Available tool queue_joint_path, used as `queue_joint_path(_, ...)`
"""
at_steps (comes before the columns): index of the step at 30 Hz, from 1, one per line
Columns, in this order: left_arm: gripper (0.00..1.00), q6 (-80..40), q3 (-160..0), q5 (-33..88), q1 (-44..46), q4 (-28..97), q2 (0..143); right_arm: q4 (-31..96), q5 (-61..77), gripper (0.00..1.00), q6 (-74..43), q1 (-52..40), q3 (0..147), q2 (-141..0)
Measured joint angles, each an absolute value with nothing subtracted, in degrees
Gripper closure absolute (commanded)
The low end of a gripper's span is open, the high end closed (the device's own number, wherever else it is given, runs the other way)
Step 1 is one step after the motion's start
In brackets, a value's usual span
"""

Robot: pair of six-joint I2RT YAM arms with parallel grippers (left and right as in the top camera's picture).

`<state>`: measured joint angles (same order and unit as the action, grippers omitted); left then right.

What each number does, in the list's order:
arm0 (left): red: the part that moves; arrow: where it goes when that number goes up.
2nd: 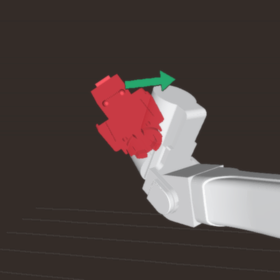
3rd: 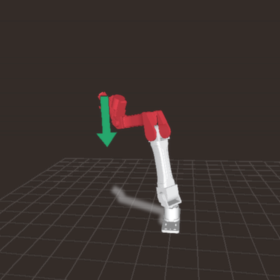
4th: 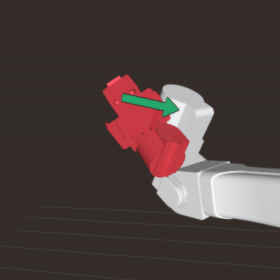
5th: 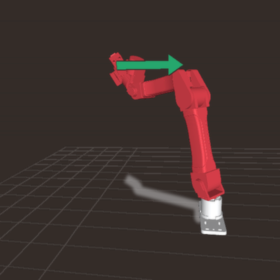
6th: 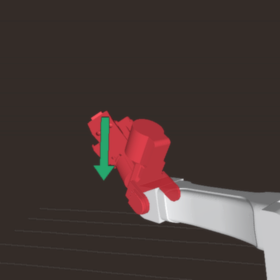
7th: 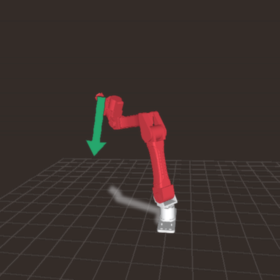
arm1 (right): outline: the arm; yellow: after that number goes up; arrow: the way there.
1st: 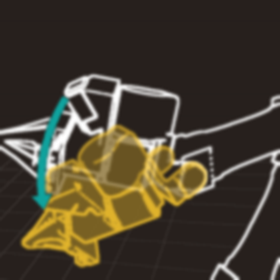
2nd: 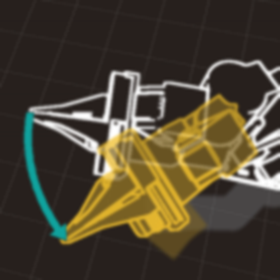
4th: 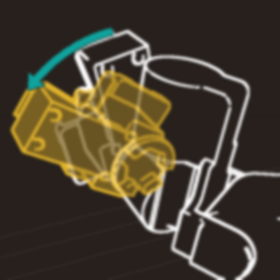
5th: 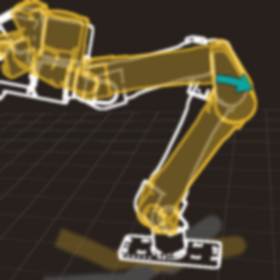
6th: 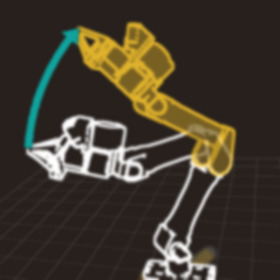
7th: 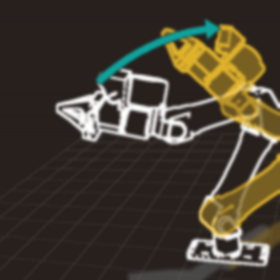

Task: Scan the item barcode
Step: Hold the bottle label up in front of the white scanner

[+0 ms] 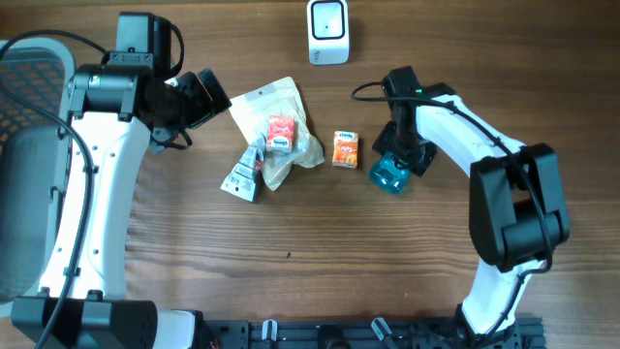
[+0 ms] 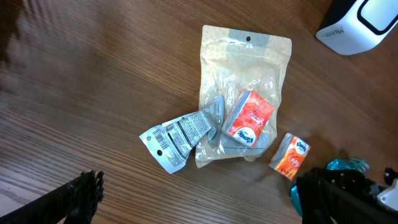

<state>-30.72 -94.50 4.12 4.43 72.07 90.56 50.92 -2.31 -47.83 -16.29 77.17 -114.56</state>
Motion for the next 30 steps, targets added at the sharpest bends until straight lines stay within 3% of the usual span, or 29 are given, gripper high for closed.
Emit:
queue_joint_path(10, 0.0, -30.7, -94.5, 4.1, 4.4, 72.1, 90.6, 38.4, 5.6, 0.5, -33.6, -14.5, 77.2, -106.8)
queue_joint_path(15, 0.0, -30.7, -94.5, 4.1, 4.4, 72.1, 90.6, 33.1, 7.1, 0.6, -28.2, -14.6, 77.5, -106.7)
queue_joint_path(23, 0.0, -30.7, -94.5, 4.1, 4.4, 72.1, 90.6, 32.6, 3.0, 0.55, -21.6, -18.0, 95.0, -107.2)
queue_joint_path(30, 0.0, -30.7, -94.5, 4.1, 4.4, 72.0, 90.6, 13.0, -1.2, 0.59, -19.1, -23.3, 97.5, -118.7)
